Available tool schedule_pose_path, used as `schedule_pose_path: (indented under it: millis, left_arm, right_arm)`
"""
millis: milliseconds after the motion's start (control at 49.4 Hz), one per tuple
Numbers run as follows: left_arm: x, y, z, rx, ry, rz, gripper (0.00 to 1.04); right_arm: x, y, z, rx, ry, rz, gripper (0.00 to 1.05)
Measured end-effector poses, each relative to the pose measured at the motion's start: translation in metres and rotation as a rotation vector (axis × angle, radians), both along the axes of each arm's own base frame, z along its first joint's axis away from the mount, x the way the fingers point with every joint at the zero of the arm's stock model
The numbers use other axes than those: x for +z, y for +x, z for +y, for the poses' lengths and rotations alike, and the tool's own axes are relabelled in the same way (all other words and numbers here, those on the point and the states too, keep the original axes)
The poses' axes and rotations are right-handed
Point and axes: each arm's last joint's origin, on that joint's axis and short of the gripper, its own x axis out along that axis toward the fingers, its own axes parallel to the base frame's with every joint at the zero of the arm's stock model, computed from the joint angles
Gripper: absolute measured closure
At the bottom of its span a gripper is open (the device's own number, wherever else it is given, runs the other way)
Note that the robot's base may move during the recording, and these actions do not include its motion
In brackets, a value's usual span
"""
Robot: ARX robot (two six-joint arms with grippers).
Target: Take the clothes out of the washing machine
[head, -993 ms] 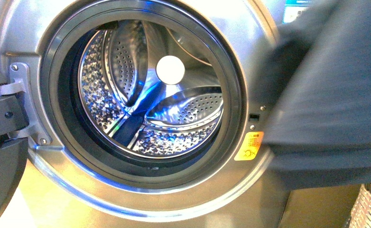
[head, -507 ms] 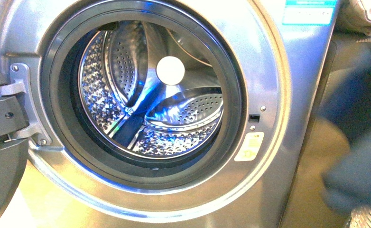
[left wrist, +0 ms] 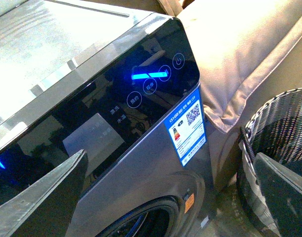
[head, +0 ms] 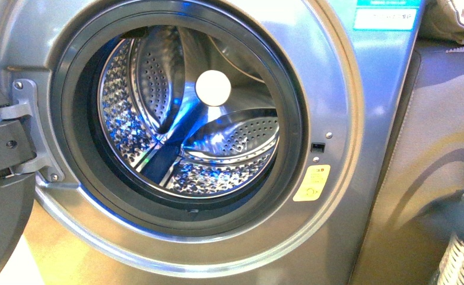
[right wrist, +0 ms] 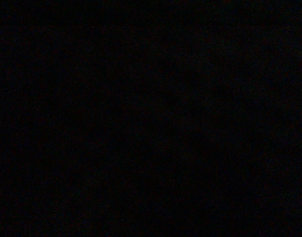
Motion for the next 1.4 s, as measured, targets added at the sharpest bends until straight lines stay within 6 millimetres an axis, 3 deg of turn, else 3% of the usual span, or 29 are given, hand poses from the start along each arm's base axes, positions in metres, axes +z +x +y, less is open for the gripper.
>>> schedule_pose_path:
  millis: [162,182,223,243,284,304,324,385,426,446,507,527,567,648,750,770,790,831,952,973,1013,1033,1114,1135,1196,1256,1337,1398]
  left_arm:
    - [0.0,0.0,0.0,0.0,0.0,0.0,0.02]
    - [0.0,0.0,0.0,0.0,0.002,-0.002,0.11]
    - [0.0,0.0,0.0,0.0,0.002,-0.002,0.11]
    - [0.0,0.0,0.0,-0.001,0.002,-0.001,0.22]
    - [0.0,0.0,0.0,-0.001,0.002,-0.001,0.22]
    - [0.0,0.0,0.0,0.0,0.002,-0.002,0.3]
    - [0.0,0.0,0.0,0.0,0.002,-0.002,0.3]
    - [0.0,0.0,0.0,0.0,0.002,-0.002,0.18]
    - [0.0,0.0,0.0,0.0,0.002,-0.002,0.18]
    - [0.0,0.0,0.0,-0.001,0.002,-0.002,0.11]
    - [0.0,0.0,0.0,-0.001,0.002,-0.002,0.11]
    - [0.0,0.0,0.0,-0.001,0.005,-0.004,0.02]
    - [0.0,0.0,0.0,0.0,0.003,-0.002,0.02]
    - [0.0,0.0,0.0,-0.001,0.004,-0.004,0.06]
    - [0.0,0.0,0.0,-0.001,0.004,-0.004,0.18]
    - [0.0,0.0,0.0,-0.001,0.004,-0.004,0.15]
    - [0.0,0.0,0.0,-0.001,0.004,-0.004,0.15]
    - [0.0,0.0,0.0,0.0,0.005,-0.004,0.03]
    - [0.004,-0.002,-0.003,0.03,-0.044,-0.011,0.02]
    - [0.006,-0.003,-0.002,0.039,-0.053,-0.025,0.11]
    - [0.006,-0.003,-0.002,0.039,-0.053,-0.025,0.11]
    - [0.01,-0.006,0.001,0.053,-0.079,-0.032,0.19]
    - [0.01,-0.006,0.001,0.053,-0.079,-0.032,0.19]
    - [0.018,-0.013,0.008,0.087,-0.133,-0.04,0.19]
    - [0.033,-0.014,0.03,0.27,-0.237,-0.114,0.05]
    - [0.044,-0.025,0.054,0.409,-0.347,-0.169,0.07]
    - [0.051,-0.058,0.092,0.516,-0.457,-0.222,0.06]
    - [0.041,-0.087,0.116,0.586,-0.489,-0.231,0.07]
  right_arm:
    - [-0.063,0.015,0.006,0.007,-0.025,0.134,0.95]
    - [-0.071,0.018,0.007,0.011,-0.028,0.153,0.95]
    - [-0.086,0.022,0.011,0.019,-0.016,0.194,0.95]
    - [-0.093,0.025,0.013,0.019,-0.019,0.211,0.92]
    - [-0.103,0.028,0.016,0.024,-0.008,0.238,0.86]
    - [-0.109,0.03,0.018,0.026,0.003,0.259,0.83]
    - [-0.114,0.032,0.02,0.029,0.019,0.28,0.79]
    - [-0.126,0.035,0.027,0.043,0.076,0.326,0.7]
    - [-0.133,0.036,0.032,0.054,0.138,0.367,0.63]
    - [-0.137,0.037,0.035,0.054,0.176,0.388,0.6]
    - [-0.144,0.036,0.043,0.054,0.268,0.437,0.49]
    - [-0.146,0.036,0.045,0.051,0.292,0.448,0.46]
    - [-0.149,0.036,0.049,0.045,0.333,0.468,0.39]
    - [-0.152,0.035,0.054,0.044,0.399,0.489,0.25]
    - [-0.153,0.033,0.059,0.05,0.432,0.498,0.07]
    - [-0.152,0.033,0.06,0.051,0.437,0.497,0.06]
    - [-0.152,0.033,0.06,0.052,0.437,0.496,0.06]
    - [-0.149,0.032,0.062,0.06,0.438,0.485,0.08]
    - [-0.137,0.026,0.07,0.087,0.421,0.429,0.08]
    - [-0.134,0.025,0.072,0.092,0.416,0.417,0.08]
    - [-0.129,0.022,0.075,0.1,0.402,0.387,0.08]
    - [-0.126,0.021,0.077,0.105,0.398,0.373,0.08]
    - [-0.111,0.016,0.086,0.119,0.371,0.304,0.08]
    - [-0.108,0.015,0.088,0.12,0.36,0.286,0.08]
    - [-0.094,0.011,0.096,0.13,0.325,0.216,0.08]
    - [-0.087,0.009,0.1,0.131,0.303,0.176,0.08]
    - [-0.077,0.006,0.106,0.101,0.229,0.09,0.08]
    - [-0.069,0.005,0.109,0.1,0.189,0.027,0.08]
